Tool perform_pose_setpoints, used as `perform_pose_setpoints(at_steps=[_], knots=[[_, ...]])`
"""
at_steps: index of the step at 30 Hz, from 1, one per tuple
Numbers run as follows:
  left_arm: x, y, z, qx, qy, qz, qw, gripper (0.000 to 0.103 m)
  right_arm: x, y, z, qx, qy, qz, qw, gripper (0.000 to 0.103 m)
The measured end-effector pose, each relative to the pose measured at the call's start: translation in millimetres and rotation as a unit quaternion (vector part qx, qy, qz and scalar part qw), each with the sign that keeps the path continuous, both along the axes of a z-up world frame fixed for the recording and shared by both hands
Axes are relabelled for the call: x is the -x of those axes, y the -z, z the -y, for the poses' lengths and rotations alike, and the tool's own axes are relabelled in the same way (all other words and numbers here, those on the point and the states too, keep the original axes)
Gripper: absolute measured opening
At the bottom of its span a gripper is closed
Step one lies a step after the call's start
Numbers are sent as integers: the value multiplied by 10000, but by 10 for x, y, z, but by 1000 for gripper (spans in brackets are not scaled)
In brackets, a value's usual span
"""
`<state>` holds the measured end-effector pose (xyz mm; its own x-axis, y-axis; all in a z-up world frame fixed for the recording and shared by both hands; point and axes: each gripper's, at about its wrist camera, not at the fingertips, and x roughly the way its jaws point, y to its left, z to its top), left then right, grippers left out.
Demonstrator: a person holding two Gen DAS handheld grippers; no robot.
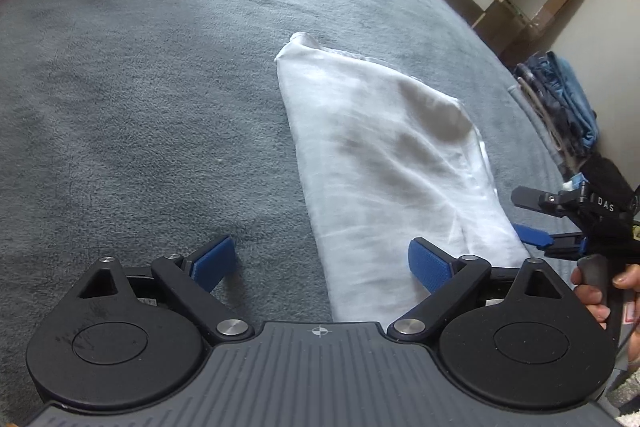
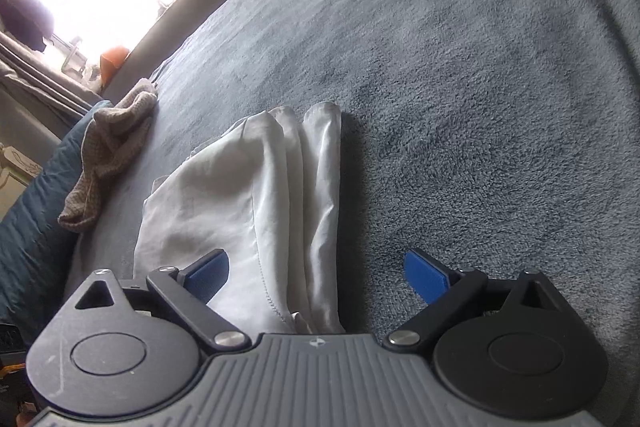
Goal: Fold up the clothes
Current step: 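Lower the left tool and pinch the folded white shirt end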
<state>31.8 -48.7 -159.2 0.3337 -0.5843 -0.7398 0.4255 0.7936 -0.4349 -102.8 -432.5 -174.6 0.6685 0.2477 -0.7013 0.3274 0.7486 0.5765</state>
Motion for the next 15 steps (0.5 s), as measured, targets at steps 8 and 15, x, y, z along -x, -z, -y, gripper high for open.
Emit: perform_pose_setpoints(at_steps=[8, 15], knots=[[-339, 93, -34, 643, -114, -298, 9974, 69, -342, 108, 153, -423, -268, 41, 9987, 97], [-715, 209, 126, 969, -202, -477, 9939, 48, -783, 205, 285, -902, -443, 187, 9948, 91]])
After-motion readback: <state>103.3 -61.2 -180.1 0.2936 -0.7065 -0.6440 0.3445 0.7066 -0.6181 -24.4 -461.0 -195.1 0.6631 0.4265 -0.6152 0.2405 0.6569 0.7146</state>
